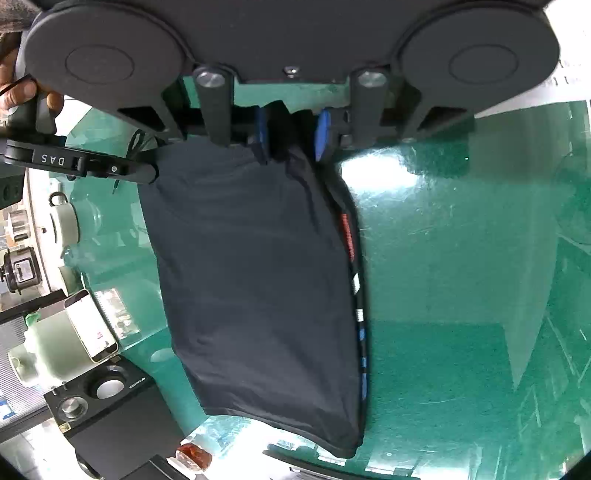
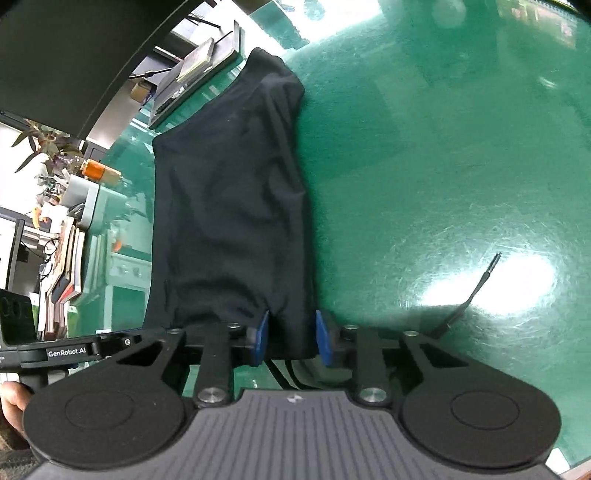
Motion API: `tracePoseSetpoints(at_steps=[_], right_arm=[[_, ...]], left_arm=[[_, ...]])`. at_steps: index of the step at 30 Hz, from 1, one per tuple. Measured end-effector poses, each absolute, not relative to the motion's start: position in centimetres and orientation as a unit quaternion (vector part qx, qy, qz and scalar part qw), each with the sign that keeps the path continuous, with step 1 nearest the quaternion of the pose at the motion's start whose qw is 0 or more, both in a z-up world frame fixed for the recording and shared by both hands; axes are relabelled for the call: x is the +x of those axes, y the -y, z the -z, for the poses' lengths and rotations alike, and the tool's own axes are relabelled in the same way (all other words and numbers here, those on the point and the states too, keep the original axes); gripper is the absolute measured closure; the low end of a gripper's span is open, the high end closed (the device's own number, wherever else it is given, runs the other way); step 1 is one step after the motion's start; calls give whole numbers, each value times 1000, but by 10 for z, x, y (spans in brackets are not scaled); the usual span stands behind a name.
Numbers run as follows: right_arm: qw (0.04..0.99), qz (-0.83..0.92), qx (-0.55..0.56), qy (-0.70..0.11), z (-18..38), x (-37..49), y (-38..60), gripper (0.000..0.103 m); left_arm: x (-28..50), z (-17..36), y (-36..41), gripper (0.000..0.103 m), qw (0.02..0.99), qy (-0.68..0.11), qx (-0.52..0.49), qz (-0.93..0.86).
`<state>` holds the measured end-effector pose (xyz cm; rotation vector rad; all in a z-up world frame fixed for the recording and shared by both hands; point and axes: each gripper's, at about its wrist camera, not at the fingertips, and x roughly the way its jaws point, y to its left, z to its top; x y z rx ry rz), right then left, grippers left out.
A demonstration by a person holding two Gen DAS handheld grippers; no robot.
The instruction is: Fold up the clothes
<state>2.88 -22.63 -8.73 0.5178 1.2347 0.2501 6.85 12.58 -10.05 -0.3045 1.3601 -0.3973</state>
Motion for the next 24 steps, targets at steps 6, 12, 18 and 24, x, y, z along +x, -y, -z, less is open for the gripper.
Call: tracePoseSetpoints(at_steps=[6, 12, 18, 24], right_arm=[[778, -116, 239, -570, 89, 27, 230, 80], [778, -117, 227, -574, 86, 29, 229, 73], [849, -117, 86, -507, 45, 22, 201, 70], [842, -176, -15, -509, 51, 32, 152, 74]], left_arm=[[70, 101, -123, 78, 750, -623, -140, 175], [72, 96, -121, 65, 754, -620, -133, 170], [70, 69, -103, 61, 786, -578, -76, 205], [77, 77, -69, 61, 776, -577, -24, 255]])
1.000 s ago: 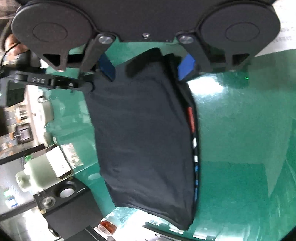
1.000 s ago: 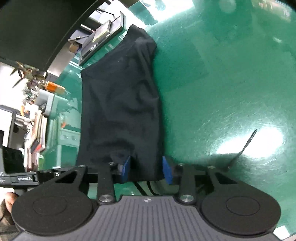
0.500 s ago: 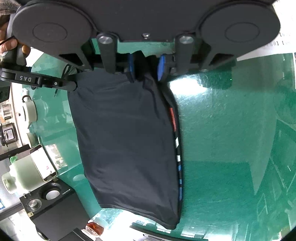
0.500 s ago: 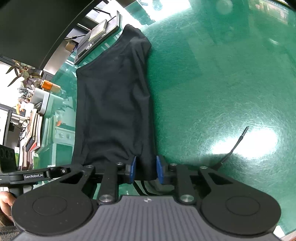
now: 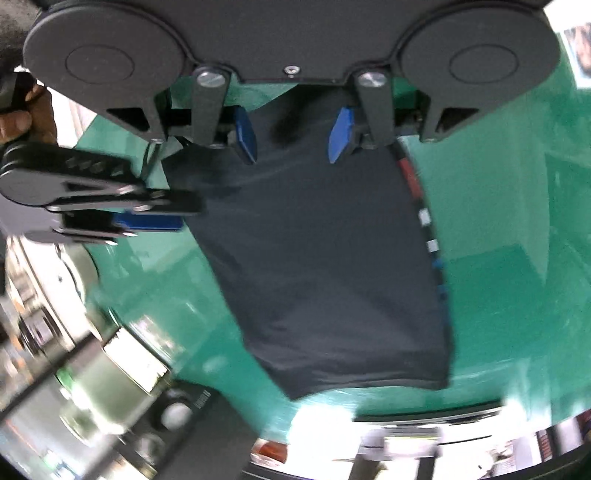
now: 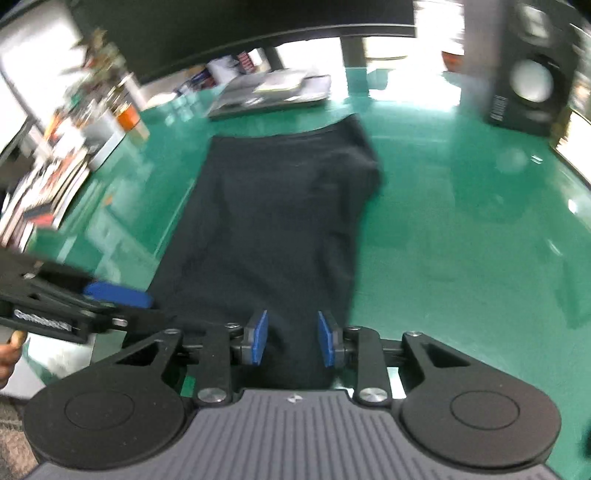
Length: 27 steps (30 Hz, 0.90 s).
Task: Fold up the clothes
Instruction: 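Press the shorts flat with both grippers open at the hem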
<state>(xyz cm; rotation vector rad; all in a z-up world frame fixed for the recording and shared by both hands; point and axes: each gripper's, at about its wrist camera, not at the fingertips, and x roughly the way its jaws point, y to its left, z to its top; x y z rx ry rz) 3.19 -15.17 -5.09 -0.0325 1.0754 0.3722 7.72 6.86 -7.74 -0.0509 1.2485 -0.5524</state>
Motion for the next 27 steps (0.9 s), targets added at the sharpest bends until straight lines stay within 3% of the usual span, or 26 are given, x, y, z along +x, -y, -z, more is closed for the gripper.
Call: tracePoseSetpoints(at_steps=[17, 19, 21, 27], right_arm=[[827, -164, -28, -538, 74, 38, 146, 73], [830, -163, -20, -533, 67, 38, 147, 72], [842, -164, -18, -514, 57, 37, 147, 71], [834, -167, -38, -524, 64, 39, 141, 70]], left_arm=[[80, 94, -85, 60, 767, -597, -30, 233], [78, 84, -80, 52, 777, -589, 1, 223], [75, 71, -72, 28, 789, -564, 18, 242], [74, 89, -50, 29, 775, -581, 85, 234]])
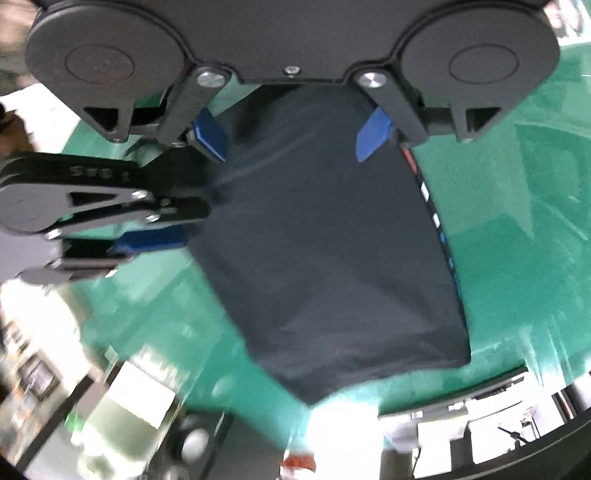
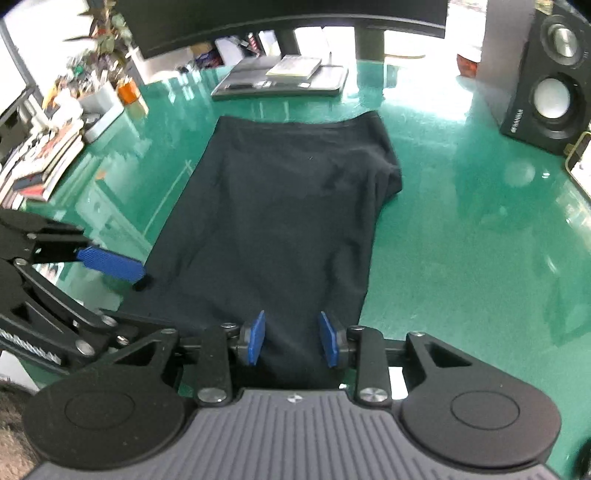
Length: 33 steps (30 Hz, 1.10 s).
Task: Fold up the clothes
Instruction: 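Press the shorts flat with both grippers open at the hem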
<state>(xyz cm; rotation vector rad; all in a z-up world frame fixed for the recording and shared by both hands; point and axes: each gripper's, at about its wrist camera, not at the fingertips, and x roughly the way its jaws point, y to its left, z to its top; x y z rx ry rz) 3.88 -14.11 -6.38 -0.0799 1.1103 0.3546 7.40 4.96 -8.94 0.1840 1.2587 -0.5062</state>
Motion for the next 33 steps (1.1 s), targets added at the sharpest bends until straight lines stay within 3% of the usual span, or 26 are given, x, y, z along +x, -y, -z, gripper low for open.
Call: tracePoseSetpoints(at_steps=[6, 13, 28, 33], right_arm=[[824, -165, -38, -540, 74, 38, 141, 67], [822, -175, -45, -540, 75, 37, 135, 52], [822, -176, -34, -541, 74, 37, 137, 51], [844, -154, -19, -514, 62, 33, 145, 50]], left_arm=[[73, 97, -50, 27, 773, -587, 90, 222], [71, 97, -45, 24, 775, -586, 95, 215], [70, 96, -46, 22, 777, -586, 93, 213], [66, 77, -64, 23, 807, -552, 59, 201]])
